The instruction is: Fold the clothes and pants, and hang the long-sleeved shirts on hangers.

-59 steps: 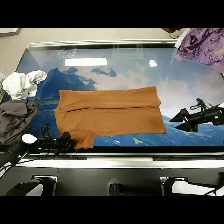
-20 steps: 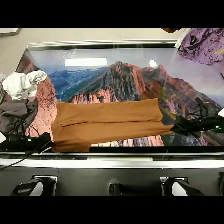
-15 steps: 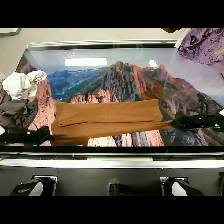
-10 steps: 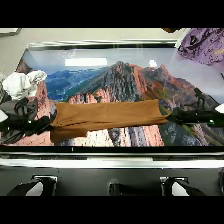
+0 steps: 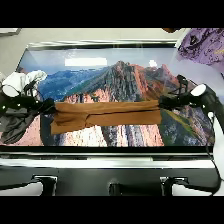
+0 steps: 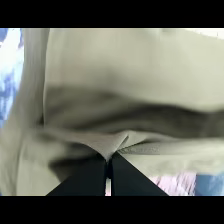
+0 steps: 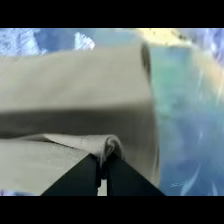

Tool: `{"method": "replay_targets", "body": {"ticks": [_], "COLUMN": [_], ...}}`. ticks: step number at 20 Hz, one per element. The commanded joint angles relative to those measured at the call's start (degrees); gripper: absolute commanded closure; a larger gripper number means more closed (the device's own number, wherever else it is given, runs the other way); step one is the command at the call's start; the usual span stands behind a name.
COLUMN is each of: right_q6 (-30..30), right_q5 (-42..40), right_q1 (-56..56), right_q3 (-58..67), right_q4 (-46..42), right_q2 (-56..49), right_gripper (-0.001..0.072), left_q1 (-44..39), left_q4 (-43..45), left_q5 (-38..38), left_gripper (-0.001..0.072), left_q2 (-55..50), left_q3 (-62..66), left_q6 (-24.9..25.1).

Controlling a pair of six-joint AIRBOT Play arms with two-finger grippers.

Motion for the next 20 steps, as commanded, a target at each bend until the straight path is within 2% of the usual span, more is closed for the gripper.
{"method": "replay_targets", "body": {"ticks": [1,11,12,13,14,15,16,18,20], "right_q6": [2.1,3.6,3.7,4.5,6.1,7.1,7.8,7.9,6.3], "right_q5": [-0.2,0.1,0.4,1.4,3.1,5.8,8.4,14.0,18.9], "right_q1": [0.9,0.9,0.9,0.8,0.7,0.3,-0.6,-4.4,-10.3], "right_q3": [5.8,7.1,7.1,7.3,8.1,10.0,12.4,17.3,18.2], "right_q4": [-2.0,-2.8,-2.3,-1.9,-1.9,-1.9,-1.8,0.6,4.8], "right_q2": [-6.8,-11.4,-11.4,-11.3,-11.3,-11.3,-11.3,-11.3,-11.7], "right_gripper": [0.0684,0.0680,0.0624,0.0449,0.0287,0.0220,0.0209,0.0111,0.0110], "left_q1": [0.1,-3.6,-3.8,-3.8,-3.7,-3.7,-3.4,-2.6,-1.6], "left_q4": [0.1,-1.1,-1.1,-1.1,-1.1,-1.1,-1.0,0.6,4.3], "left_q5": [0.4,3.2,3.4,3.4,3.2,2.8,2.0,-0.7,-2.4], "left_gripper": [0.0689,0.0681,0.0642,0.0554,0.0365,0.0165,0.0077,0.0073,0.0035], "left_q2": [-7.6,-16.9,-16.9,-16.9,-16.8,-16.5,-16.1,-15.0,-13.1], "left_q3": [6.4,11.9,12.0,12.4,12.8,13.6,14.8,18.3,21.2], "left_q6": [1.1,1.1,0.8,0.3,0.2,0.2,0.2,0.1,-2.4]}}
